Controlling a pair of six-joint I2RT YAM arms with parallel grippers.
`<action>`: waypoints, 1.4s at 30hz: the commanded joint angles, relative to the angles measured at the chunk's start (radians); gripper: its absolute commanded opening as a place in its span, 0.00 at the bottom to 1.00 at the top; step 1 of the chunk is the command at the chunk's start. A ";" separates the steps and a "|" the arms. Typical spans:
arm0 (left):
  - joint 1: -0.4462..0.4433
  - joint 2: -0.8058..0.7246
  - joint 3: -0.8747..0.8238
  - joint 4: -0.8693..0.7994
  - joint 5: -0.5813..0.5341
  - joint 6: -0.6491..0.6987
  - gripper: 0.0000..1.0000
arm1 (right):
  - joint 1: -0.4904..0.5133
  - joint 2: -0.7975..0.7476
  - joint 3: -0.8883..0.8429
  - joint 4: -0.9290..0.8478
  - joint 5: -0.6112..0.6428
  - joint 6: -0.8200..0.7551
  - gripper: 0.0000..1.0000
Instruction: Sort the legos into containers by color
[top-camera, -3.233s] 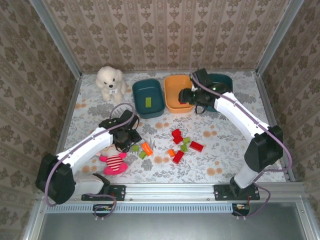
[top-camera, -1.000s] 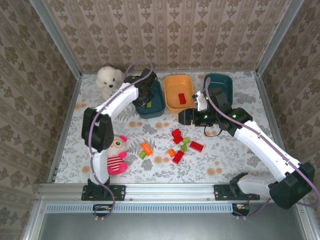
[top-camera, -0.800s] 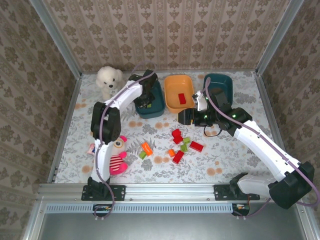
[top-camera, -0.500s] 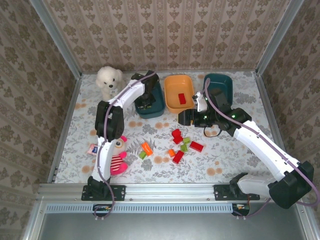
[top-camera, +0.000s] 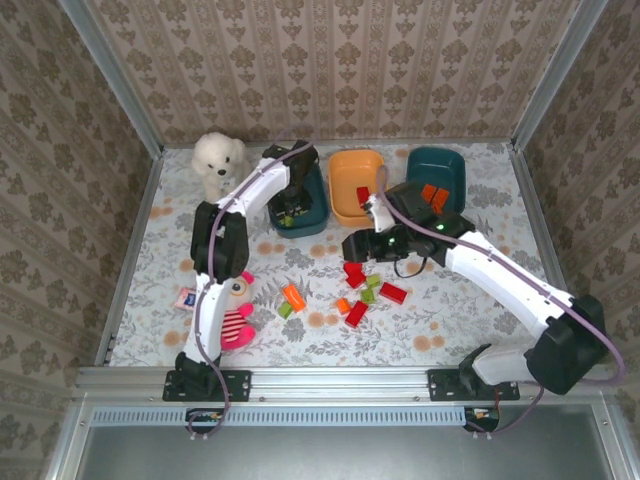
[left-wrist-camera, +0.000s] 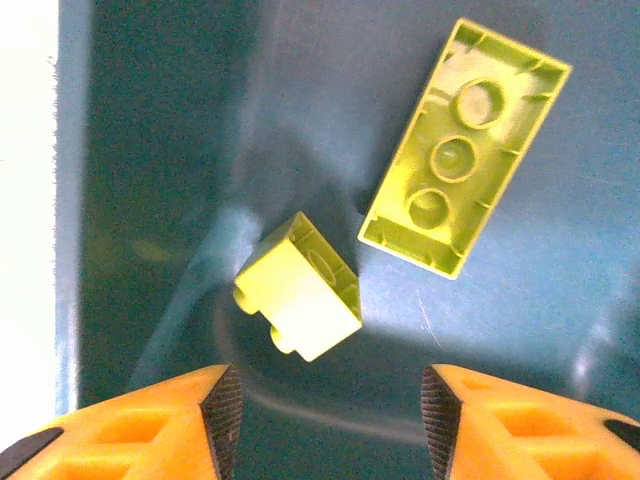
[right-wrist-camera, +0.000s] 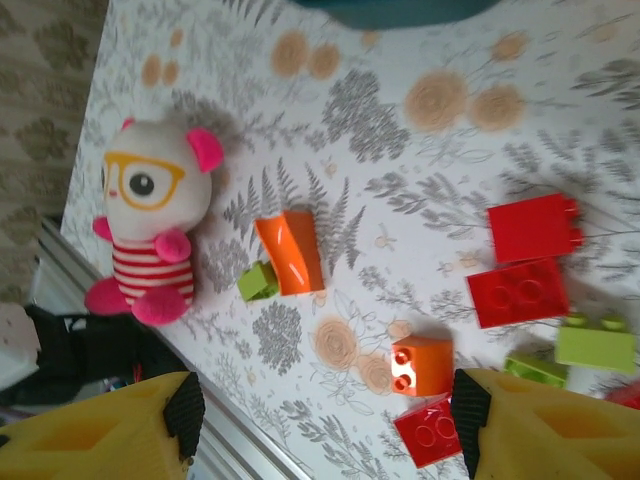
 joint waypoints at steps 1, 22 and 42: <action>0.011 -0.194 -0.021 -0.022 -0.039 0.002 0.57 | 0.104 0.100 0.065 -0.040 0.046 -0.087 0.71; 0.294 -1.440 -1.164 0.158 0.179 0.000 0.75 | 0.364 0.743 0.489 -0.157 0.207 0.004 0.79; 0.258 -1.486 -1.248 0.298 0.370 0.015 0.73 | 0.301 0.758 0.610 -0.229 0.403 0.015 0.25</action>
